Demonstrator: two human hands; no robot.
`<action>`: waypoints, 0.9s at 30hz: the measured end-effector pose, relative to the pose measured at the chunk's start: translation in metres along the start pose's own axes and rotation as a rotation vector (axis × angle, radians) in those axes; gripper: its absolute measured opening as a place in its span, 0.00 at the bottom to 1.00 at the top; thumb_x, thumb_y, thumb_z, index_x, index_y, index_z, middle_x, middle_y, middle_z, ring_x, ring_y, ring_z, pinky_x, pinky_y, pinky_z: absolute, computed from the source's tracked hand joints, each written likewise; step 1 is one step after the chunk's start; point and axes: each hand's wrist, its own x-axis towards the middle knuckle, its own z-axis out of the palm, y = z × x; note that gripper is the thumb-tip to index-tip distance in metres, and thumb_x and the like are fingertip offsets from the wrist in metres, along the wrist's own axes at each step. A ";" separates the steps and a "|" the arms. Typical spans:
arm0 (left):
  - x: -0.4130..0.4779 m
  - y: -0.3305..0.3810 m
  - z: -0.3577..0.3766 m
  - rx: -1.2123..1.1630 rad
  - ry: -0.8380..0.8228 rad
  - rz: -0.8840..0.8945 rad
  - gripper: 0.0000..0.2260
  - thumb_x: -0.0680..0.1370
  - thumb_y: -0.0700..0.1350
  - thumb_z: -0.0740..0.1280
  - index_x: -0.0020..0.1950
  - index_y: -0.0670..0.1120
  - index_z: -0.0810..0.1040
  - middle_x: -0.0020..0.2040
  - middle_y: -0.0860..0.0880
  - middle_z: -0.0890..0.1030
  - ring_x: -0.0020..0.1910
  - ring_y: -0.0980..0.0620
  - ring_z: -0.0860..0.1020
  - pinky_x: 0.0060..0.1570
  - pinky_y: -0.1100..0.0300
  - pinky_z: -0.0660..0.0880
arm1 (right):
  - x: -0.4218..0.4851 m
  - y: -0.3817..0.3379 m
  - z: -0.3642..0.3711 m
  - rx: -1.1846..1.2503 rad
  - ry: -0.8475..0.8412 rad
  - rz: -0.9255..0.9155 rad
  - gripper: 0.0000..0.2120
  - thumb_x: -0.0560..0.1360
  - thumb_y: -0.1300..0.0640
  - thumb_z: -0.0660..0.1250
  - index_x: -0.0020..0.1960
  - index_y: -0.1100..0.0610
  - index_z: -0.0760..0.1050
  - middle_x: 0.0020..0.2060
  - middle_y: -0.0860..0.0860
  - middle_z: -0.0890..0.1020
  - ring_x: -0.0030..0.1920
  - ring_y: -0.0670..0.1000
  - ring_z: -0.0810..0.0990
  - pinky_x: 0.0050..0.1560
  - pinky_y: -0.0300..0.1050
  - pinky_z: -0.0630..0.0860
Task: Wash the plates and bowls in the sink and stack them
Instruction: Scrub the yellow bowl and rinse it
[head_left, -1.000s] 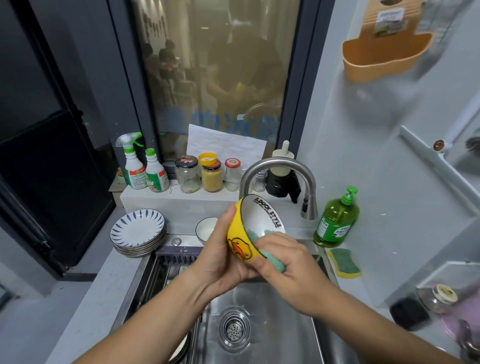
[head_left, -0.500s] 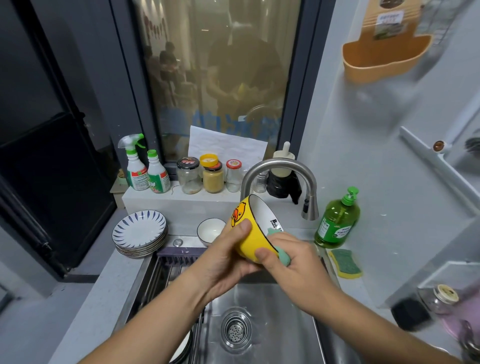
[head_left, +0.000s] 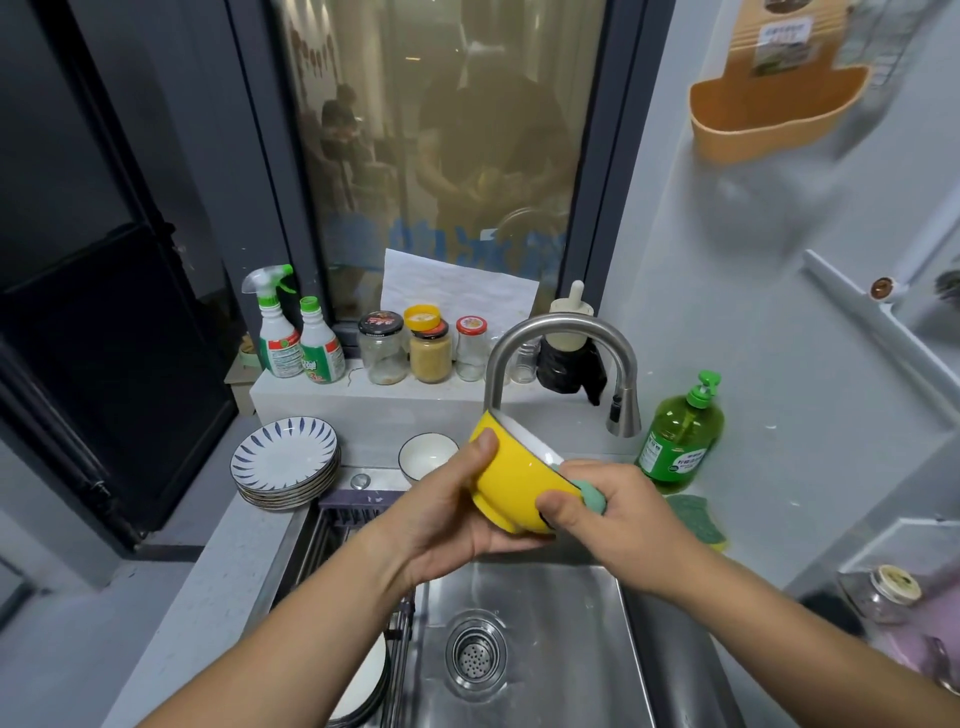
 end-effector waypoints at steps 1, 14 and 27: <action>-0.002 0.000 -0.002 -0.009 0.017 0.015 0.53 0.57 0.58 0.87 0.78 0.47 0.69 0.72 0.35 0.75 0.68 0.31 0.77 0.62 0.29 0.74 | -0.001 -0.002 -0.002 0.003 -0.053 0.041 0.33 0.70 0.26 0.64 0.33 0.58 0.72 0.28 0.46 0.70 0.32 0.43 0.68 0.33 0.44 0.65; -0.012 -0.003 -0.010 -0.024 0.020 0.071 0.51 0.53 0.55 0.88 0.74 0.49 0.72 0.70 0.35 0.77 0.61 0.30 0.79 0.57 0.28 0.75 | 0.009 0.001 -0.025 -0.177 -0.054 -0.118 0.29 0.80 0.33 0.53 0.43 0.54 0.81 0.42 0.52 0.82 0.47 0.52 0.81 0.50 0.55 0.76; -0.004 -0.013 0.009 -0.039 0.344 0.081 0.44 0.59 0.61 0.84 0.72 0.49 0.74 0.65 0.36 0.81 0.53 0.35 0.85 0.48 0.36 0.82 | -0.006 -0.027 0.019 0.362 0.349 0.267 0.13 0.83 0.56 0.61 0.50 0.51 0.85 0.42 0.50 0.87 0.45 0.50 0.84 0.49 0.49 0.80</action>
